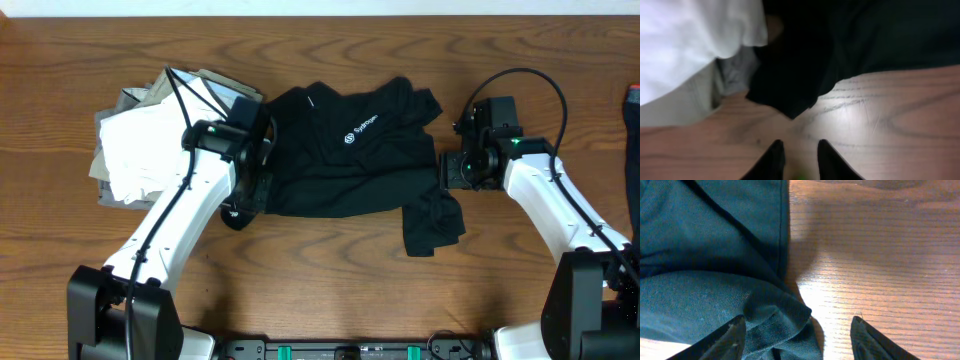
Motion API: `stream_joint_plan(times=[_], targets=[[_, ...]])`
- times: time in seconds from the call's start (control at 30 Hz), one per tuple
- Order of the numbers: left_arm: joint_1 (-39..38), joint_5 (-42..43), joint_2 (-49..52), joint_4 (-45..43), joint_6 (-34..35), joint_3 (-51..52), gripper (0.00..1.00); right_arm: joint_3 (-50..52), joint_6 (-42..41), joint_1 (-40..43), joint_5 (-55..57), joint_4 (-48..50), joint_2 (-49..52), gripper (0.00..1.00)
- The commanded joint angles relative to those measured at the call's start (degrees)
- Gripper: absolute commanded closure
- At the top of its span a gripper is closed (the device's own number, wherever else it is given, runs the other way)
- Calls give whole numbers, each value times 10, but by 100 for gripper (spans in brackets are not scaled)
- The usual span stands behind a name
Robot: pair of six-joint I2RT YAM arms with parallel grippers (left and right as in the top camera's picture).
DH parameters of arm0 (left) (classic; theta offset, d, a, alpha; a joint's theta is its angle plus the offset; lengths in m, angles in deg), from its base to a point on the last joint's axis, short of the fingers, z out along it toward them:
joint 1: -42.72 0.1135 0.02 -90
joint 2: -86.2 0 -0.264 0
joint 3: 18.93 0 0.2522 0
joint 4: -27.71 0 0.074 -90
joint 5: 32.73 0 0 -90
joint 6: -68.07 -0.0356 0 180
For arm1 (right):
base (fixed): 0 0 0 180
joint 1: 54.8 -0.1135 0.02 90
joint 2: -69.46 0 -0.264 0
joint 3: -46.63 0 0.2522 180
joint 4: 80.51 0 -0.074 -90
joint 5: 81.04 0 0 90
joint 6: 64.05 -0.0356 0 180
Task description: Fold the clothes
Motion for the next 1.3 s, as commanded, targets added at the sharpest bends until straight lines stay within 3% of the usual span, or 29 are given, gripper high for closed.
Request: stream_joint_plan(times=[0.0, 0.3, 0.5, 0.8, 1.0, 1.1, 1.17, 1.27], targets=[[-2, 13, -1, -30, 1, 25, 67, 2, 8, 5, -10, 5, 7, 33], [-27, 1, 0, -97, 7, 96, 62, 2, 8, 5, -11, 9, 7, 30], [-27, -116, 0, -154, 50, 104, 57, 2, 8, 5, -20, 7, 7, 30], [-26, -111, 17, -206, 50, 132, 53, 2, 8, 5, -22, 6, 7, 30], [-26, -23, 34, -208, 50, 134, 54, 2, 8, 5, -21, 7, 7, 30], [-26, -16, 33, -210, 50, 134, 71, 2, 7, 5, -21, 7, 7, 30], [-26, -16, 33, -211, 48, 130, 91, 2, 7, 5, -21, 8, 7, 30], [-26, -16, 22, -179, 49, 101, 94, 2, 7, 5, -21, 9, 7, 30]])
